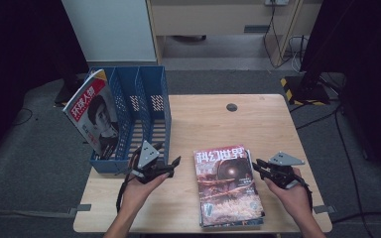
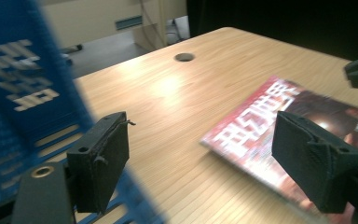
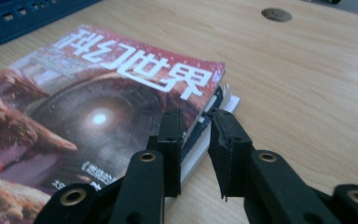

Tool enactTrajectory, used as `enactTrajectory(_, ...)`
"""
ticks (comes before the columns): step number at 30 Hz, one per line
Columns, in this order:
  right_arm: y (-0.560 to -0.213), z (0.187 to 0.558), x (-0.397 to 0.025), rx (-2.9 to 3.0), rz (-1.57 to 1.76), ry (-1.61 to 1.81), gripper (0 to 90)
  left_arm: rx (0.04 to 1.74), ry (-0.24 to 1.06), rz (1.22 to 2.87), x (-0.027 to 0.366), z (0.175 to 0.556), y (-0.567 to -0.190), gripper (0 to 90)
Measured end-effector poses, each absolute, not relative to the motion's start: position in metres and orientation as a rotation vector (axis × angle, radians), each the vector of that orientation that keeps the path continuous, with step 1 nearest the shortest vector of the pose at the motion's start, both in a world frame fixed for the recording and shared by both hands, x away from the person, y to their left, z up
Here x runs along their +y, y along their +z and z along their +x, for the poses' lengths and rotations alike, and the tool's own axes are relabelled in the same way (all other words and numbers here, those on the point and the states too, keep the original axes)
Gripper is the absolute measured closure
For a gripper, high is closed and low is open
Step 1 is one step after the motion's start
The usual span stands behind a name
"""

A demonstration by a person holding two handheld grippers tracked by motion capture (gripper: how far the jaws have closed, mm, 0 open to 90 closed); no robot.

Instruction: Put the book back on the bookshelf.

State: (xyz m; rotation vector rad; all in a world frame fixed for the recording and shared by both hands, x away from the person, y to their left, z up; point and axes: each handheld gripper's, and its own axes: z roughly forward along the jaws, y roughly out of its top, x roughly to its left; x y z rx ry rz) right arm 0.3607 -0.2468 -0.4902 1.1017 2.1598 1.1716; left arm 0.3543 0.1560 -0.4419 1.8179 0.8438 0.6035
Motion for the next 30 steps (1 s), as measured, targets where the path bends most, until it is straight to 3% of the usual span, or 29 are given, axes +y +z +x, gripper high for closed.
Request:
enactTrajectory(4, -0.489, 0.364, -0.241, 2.148, 1.091, 1.206, 80.1, 0.838, 0.578, 1.843, 0.124, 0.358, -0.447, 18.6)
enactTrajectory(7, -0.493, 0.367, -0.234, 2.176, 1.08, 1.219, 77.2, 0.825, 0.546, 1.87, 0.109, 0.359, -0.454, 18.6)
enactTrajectory(14, -0.498, 0.368, -0.226, 2.217, 1.094, 1.251, 45.7, 0.818, 0.493, 1.935, 0.089, 0.354, -0.475, 17.6)
enactTrajectory(17, -0.504, 0.371, -0.223, 2.247, 1.14, 1.257, 38.9, 0.82, 0.476, 1.99, 0.079, 0.348, -0.489, 16.5)
enactTrajectory(22, -0.511, 0.376, -0.22, 2.28, 1.163, 1.256, 34.2, 0.844, 0.399, 2.002, 0.071, 0.342, -0.502, 14.8)
enactTrajectory(30, -0.515, 0.376, -0.218, 2.312, 1.166, 1.234, 26.2, 0.902, 0.38, 2.015, 0.074, 0.347, -0.51, 11.9)
